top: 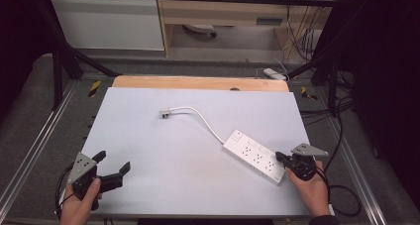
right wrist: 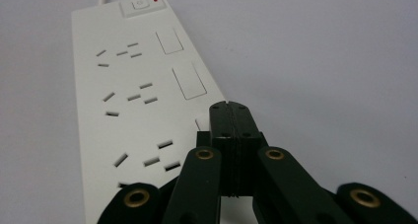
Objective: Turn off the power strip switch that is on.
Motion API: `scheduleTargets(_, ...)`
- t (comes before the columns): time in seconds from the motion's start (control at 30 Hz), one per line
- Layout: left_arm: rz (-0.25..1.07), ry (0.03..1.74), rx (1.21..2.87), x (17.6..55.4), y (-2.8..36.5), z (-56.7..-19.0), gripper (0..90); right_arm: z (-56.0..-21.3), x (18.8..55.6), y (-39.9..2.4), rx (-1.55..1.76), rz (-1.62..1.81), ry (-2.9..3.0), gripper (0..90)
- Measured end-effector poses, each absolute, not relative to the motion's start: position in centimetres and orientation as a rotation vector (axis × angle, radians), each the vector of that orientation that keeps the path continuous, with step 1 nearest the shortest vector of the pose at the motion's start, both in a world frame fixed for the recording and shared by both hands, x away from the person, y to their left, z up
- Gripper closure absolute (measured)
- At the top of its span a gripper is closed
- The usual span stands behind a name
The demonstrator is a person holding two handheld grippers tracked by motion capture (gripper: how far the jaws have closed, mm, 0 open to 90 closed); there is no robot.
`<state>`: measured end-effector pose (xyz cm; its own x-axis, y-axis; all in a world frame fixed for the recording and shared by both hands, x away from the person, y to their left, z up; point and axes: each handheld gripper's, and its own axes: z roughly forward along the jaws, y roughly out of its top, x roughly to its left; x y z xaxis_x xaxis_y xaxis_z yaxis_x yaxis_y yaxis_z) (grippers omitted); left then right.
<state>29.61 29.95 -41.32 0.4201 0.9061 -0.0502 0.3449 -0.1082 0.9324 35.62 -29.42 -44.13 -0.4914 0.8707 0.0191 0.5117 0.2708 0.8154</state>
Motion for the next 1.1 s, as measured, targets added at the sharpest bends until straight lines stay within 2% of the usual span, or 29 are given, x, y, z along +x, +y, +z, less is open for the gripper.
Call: scheduleTargets(1.1,0.705,1.107,1.666,29.5,30.0,-41.3,5.3,-43.1,36.6,-28.3,1.212,1.231,2.080,90.0)
